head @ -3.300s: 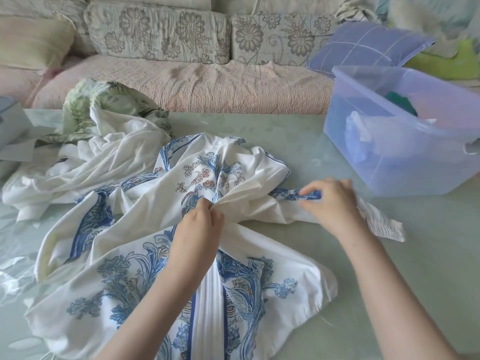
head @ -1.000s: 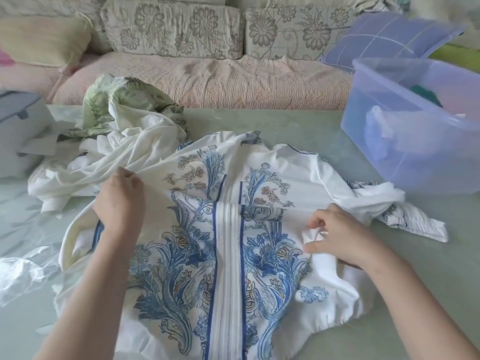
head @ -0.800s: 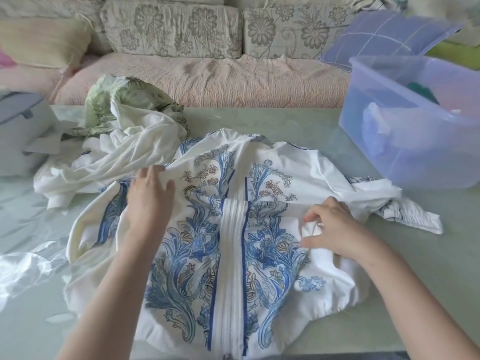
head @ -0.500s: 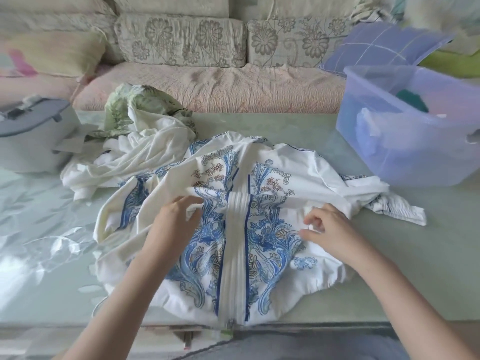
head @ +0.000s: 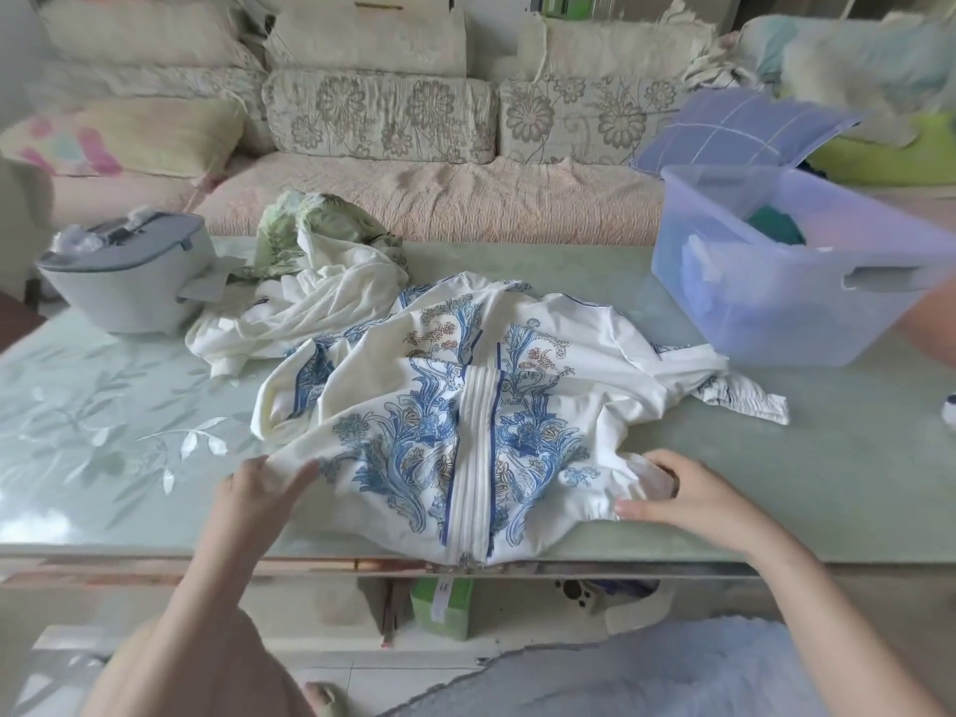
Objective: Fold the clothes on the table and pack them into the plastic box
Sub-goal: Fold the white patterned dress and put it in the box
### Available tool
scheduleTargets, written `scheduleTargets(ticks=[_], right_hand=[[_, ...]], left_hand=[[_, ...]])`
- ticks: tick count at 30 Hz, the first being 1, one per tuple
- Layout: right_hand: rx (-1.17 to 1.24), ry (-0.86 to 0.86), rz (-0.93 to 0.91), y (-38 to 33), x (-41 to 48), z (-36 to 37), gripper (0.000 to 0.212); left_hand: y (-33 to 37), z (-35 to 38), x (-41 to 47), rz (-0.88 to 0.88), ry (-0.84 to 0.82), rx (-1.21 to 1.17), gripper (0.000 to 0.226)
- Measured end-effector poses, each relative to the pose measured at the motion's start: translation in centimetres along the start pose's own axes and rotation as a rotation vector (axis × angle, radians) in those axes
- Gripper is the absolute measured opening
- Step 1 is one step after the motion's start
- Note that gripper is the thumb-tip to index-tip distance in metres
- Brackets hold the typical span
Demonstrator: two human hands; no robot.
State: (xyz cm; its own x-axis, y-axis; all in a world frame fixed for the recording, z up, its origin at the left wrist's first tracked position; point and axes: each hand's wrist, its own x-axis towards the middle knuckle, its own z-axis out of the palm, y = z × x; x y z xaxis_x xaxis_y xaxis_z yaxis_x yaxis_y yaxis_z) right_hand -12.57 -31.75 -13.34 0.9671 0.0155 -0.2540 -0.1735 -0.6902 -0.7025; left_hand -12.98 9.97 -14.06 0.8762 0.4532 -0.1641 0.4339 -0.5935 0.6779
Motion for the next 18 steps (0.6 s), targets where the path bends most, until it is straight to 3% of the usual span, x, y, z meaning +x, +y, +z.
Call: scheduleTargets(ticks=[4,6,9,12,15,18], right_hand=[[-0.008,0.086,-0.098,-0.1,0.0,1.1,0.025],[-0.01,0.116,-0.116,-0.1,0.0,1.3,0.025],[0.092,0.155,-0.114,-0.8,-0.6,0.5,0.008],[0.256,0.124,-0.015,-1.2,-1.6,-1.3,0.009],[0.088,0.054,0.093,-0.7,-2.0,-3.2,0.014],[-0.113,0.145,0.127,0.0,-1.7,-4.4,0.014]], left_hand=[[0.1,-0.6,-0.8,-0.034,-0.104,-0.167,0.055],[0.4,-0.9,-1.5,-0.053,-0.174,-0.29,0.035],[0.4,-1.0,-2.1,-0.064,-0.146,-0.393,0.031],[0.7,-0.9,-2.5,-0.043,-0.073,-0.495,0.011],[0.6,-1.1,-2.2,-0.021,0.014,-0.435,0.013],[0.3,-1.0,-1.3,-0.04,0.036,-0.32,0.017]])
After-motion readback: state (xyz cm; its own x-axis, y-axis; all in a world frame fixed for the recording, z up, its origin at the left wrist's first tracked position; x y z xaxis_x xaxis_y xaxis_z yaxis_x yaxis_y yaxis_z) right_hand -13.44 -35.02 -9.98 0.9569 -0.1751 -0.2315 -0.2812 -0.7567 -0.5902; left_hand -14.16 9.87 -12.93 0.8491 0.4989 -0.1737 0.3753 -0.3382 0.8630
